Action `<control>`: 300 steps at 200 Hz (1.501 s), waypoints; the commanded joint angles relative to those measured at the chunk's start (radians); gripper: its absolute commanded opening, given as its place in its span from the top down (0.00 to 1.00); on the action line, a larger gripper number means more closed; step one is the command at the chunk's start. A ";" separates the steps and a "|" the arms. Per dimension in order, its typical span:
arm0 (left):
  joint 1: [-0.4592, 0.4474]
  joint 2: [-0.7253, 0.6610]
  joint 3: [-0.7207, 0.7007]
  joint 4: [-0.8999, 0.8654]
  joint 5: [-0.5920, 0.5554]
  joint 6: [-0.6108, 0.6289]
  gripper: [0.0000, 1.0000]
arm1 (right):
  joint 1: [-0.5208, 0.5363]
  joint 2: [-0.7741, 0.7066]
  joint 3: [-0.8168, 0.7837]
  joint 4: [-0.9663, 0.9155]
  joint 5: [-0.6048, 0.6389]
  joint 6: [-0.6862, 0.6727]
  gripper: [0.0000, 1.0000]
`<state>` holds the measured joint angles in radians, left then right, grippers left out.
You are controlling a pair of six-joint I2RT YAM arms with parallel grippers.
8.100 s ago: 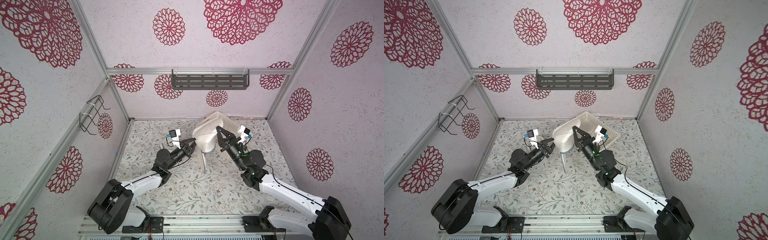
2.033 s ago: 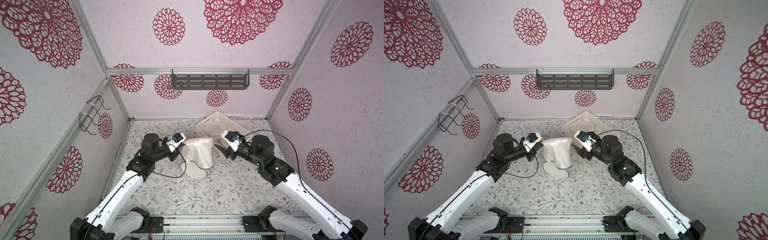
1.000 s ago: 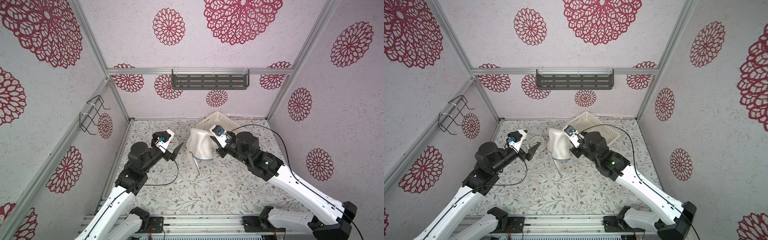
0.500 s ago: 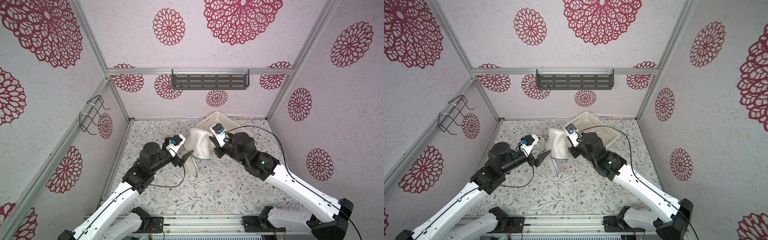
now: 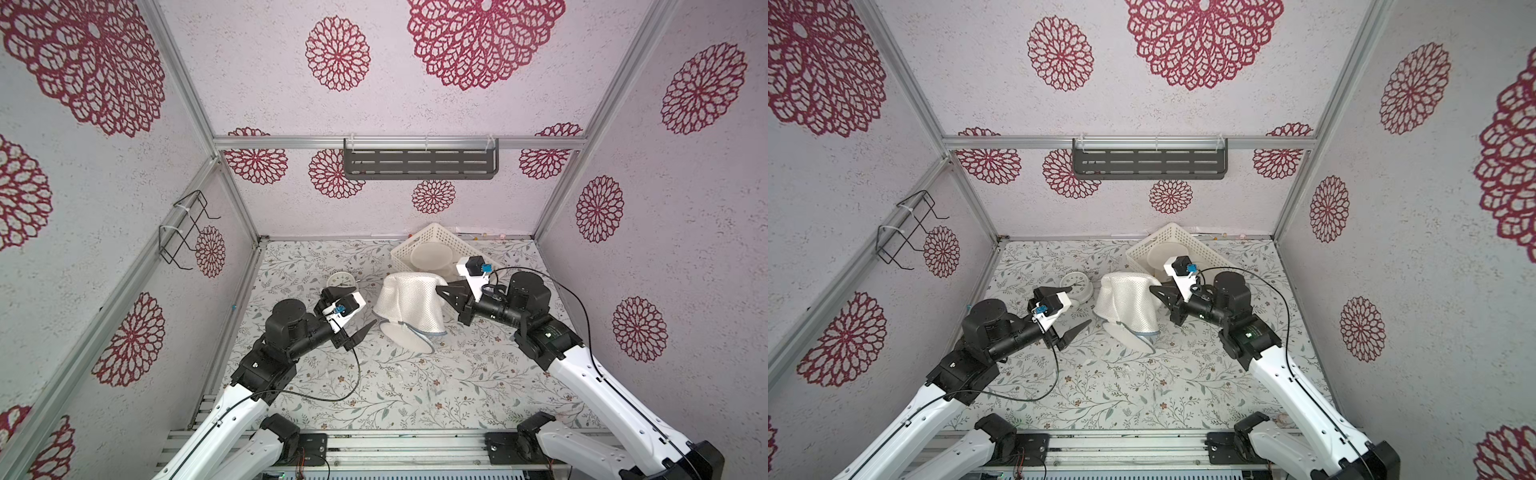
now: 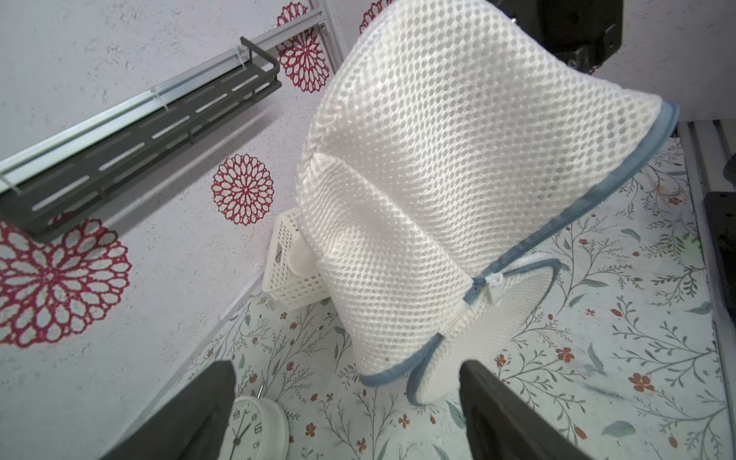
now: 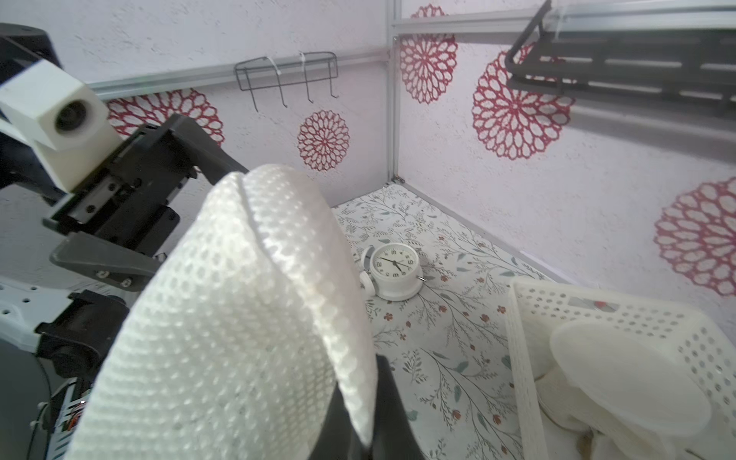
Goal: Turn the laundry bag inside out
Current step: Turn over the laundry bag.
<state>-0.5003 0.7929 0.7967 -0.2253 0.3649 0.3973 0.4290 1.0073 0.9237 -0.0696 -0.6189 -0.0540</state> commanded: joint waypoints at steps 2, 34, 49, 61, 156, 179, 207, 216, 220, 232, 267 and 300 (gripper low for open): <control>-0.012 0.019 0.030 -0.062 0.089 0.076 0.01 | -0.026 -0.006 0.042 0.099 -0.125 0.056 1.00; -0.065 0.055 0.063 -0.061 0.061 0.119 0.02 | -0.029 0.037 0.073 0.160 -0.154 0.188 1.00; -0.084 0.072 0.078 -0.061 0.037 0.149 0.04 | -0.029 0.054 0.084 0.191 -0.159 0.253 1.00; -0.096 0.081 0.088 -0.061 0.011 0.172 0.06 | -0.030 0.067 0.096 0.191 -0.145 0.282 1.00; -0.113 -0.014 -0.016 0.097 -0.346 0.228 0.19 | -0.050 0.067 0.101 0.192 -0.091 0.345 1.00; -0.112 -0.036 -0.040 0.112 -0.383 0.236 0.26 | -0.050 0.070 0.101 0.203 -0.102 0.357 1.00; -0.112 -0.009 -0.043 0.125 -0.376 0.232 0.30 | -0.050 0.072 0.101 0.225 -0.110 0.379 1.00; -0.112 0.007 -0.045 0.147 -0.373 0.228 0.31 | -0.050 0.073 0.101 0.233 -0.115 0.387 1.00; -0.112 0.013 -0.045 0.159 -0.371 0.222 0.32 | -0.050 0.073 0.101 0.236 -0.118 0.389 1.00; -0.112 0.038 -0.051 0.215 -0.364 0.203 0.34 | -0.051 0.073 0.100 0.238 -0.119 0.395 1.00; -0.113 0.103 -0.054 0.345 -0.350 0.135 0.59 | -0.051 0.058 0.088 0.240 -0.094 0.399 1.00; -0.114 0.086 -0.069 0.330 -0.330 0.110 0.94 | -0.056 0.038 0.076 0.222 0.077 0.426 1.00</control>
<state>-0.6090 0.9001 0.7437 0.0586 0.0151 0.5407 0.3855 1.0840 0.9939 0.1177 -0.6842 0.3294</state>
